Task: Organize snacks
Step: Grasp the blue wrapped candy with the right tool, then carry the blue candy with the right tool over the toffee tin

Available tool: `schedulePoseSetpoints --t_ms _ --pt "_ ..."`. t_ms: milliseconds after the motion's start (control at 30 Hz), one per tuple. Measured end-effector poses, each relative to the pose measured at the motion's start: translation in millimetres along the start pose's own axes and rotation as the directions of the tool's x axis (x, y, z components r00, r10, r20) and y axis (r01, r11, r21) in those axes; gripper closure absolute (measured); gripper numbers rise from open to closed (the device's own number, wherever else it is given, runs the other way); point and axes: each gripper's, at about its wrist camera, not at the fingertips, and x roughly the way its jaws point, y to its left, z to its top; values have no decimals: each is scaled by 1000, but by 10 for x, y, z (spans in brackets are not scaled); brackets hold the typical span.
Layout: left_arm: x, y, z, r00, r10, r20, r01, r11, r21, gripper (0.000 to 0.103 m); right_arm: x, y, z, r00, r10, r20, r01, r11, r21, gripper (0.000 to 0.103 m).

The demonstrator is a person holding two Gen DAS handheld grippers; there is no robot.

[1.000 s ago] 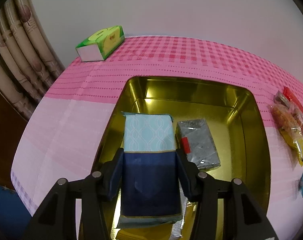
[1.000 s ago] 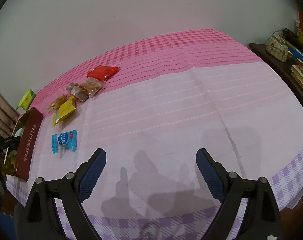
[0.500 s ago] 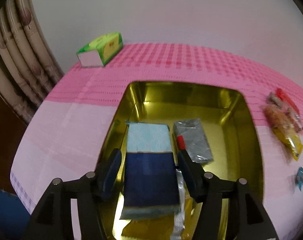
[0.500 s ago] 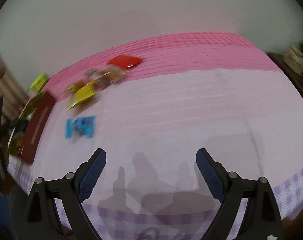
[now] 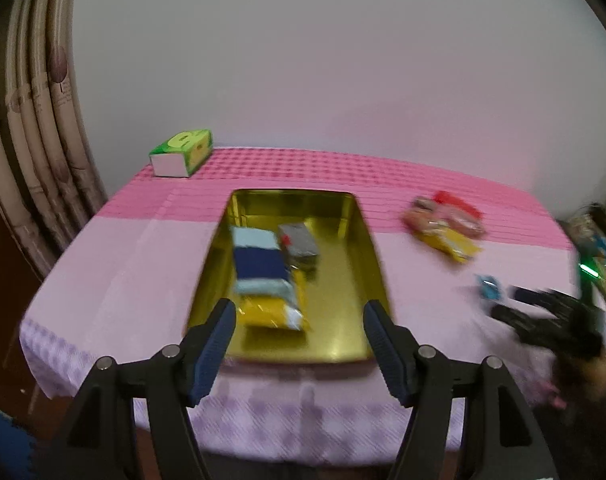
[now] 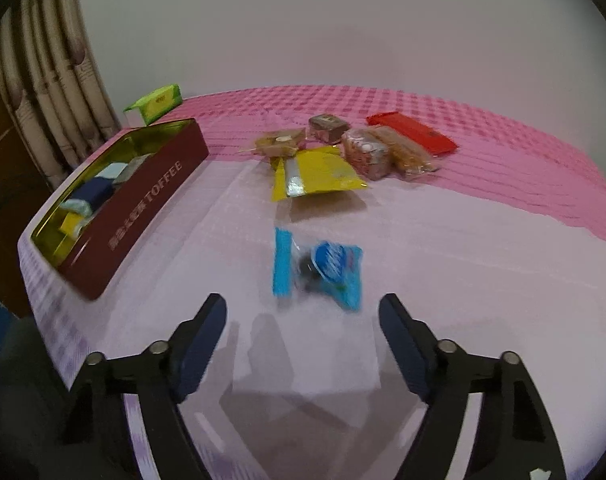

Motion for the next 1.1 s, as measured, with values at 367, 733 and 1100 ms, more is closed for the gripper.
schedulePoseSetpoints --t_ms 367,733,1100 --pt "-162 43 -290 997 -70 14 71 992 -105 35 278 -15 241 996 -79 -41 82 994 66 70" --pt "-355 470 -223 992 79 96 -51 964 -263 35 0 148 639 981 -192 -1 192 981 36 71" --pt "-458 666 -239 982 163 91 -122 930 -346 35 -226 458 1341 965 -251 69 255 966 -50 71"
